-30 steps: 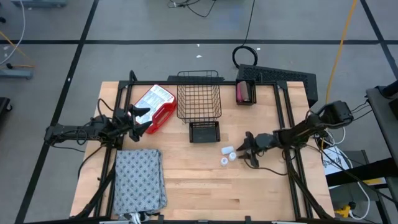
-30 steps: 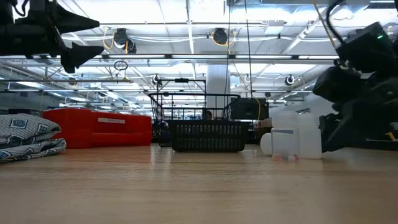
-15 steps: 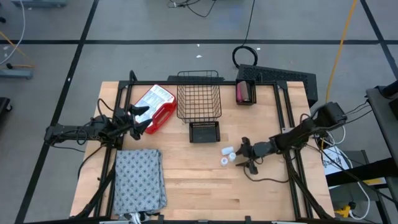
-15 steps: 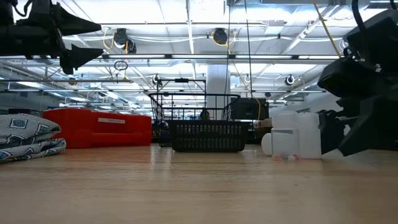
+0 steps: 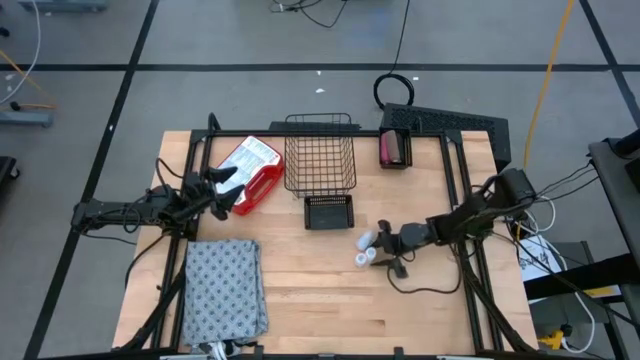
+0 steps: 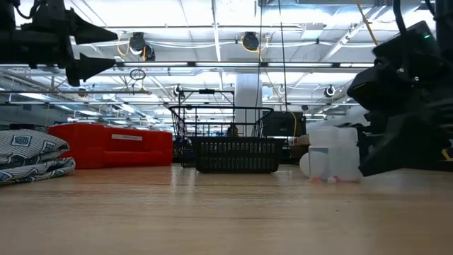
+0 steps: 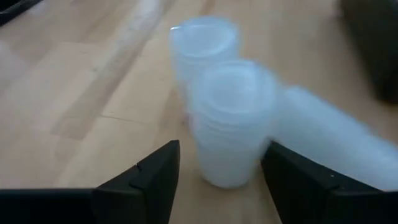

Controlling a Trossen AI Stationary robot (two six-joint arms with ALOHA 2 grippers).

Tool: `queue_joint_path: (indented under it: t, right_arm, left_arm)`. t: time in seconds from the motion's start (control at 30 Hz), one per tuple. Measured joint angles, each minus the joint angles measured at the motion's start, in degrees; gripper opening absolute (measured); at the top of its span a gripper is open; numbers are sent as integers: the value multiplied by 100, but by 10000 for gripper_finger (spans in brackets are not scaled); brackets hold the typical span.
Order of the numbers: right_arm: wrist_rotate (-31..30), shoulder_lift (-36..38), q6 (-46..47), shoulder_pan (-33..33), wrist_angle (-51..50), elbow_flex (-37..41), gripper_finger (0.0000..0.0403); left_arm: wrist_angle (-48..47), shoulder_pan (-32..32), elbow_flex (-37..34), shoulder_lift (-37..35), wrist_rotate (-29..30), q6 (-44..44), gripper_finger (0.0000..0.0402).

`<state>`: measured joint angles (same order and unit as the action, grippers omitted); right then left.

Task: Pick & place medical supplies in basket/bin
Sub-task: Put the bottom right white pill bottle into the bottom black bin

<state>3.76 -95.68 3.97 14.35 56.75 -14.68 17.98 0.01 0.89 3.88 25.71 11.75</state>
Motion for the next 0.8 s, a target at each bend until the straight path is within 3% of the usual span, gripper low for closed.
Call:
queue_joint_path:
  t: [0.23, 0.6, 0.8]
  right_arm:
    - [695, -488, -126, -115, 207, -297, 217]
    - [680, -485, -335, -256, 350, -207, 140]
    - [679, -480, -440, -322, 451, -197, 136]
  left_arm:
    - [1, 0, -2, 0, 192, 68, 374]
    - [24, 0, -2, 0, 192, 79, 374]
    - [41, 2, -2, 22, 186, 444, 374]
